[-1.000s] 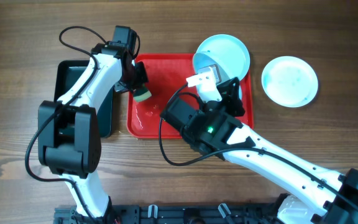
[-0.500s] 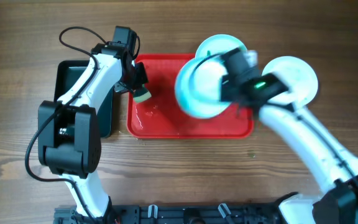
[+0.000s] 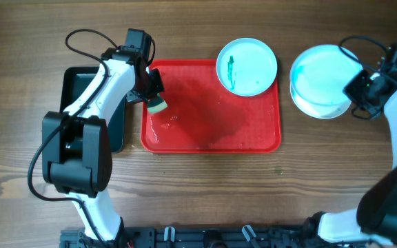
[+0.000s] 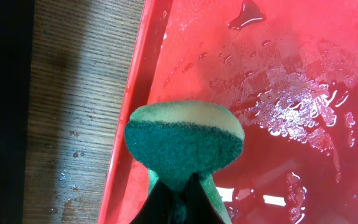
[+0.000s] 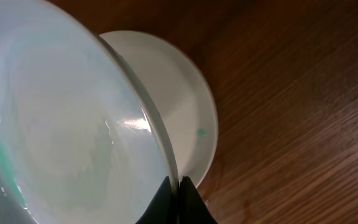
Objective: Clean dirty plates on tray and stack at the side
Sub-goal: 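Grasp the remaining plate rim with the right gripper and pull it center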
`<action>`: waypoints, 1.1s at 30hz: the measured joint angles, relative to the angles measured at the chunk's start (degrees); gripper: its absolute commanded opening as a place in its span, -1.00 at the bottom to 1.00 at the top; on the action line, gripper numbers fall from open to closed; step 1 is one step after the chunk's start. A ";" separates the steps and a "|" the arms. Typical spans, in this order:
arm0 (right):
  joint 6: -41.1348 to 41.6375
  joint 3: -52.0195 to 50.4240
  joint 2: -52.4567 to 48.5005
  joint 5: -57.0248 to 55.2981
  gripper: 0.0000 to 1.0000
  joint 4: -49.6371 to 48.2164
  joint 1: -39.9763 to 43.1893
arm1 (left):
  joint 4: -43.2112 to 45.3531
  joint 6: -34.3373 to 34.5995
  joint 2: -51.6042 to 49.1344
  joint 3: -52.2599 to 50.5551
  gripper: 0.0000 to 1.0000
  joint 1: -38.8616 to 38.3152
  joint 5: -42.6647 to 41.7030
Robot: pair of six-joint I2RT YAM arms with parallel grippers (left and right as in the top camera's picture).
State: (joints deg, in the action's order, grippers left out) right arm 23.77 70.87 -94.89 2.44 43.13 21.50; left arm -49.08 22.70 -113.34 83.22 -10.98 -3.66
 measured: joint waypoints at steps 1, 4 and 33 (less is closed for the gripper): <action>0.20 0.00 -1.88 0.13 -0.92 -0.63 0.76 | 0.00 0.00 0.00 0.00 -0.92 0.00 -0.02; 0.20 -0.02 -6.62 0.42 -0.70 -1.68 1.09 | 0.00 0.00 0.00 0.00 -0.92 0.00 -0.02; 14.16 5.44 -12.31 3.23 -0.49 -9.84 -29.64 | -0.28 0.00 0.00 0.00 -0.92 0.00 0.00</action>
State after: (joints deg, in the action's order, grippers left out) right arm 37.93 76.31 -107.20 5.67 33.30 -8.14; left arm -49.36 22.70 -113.34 83.22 -10.98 -3.66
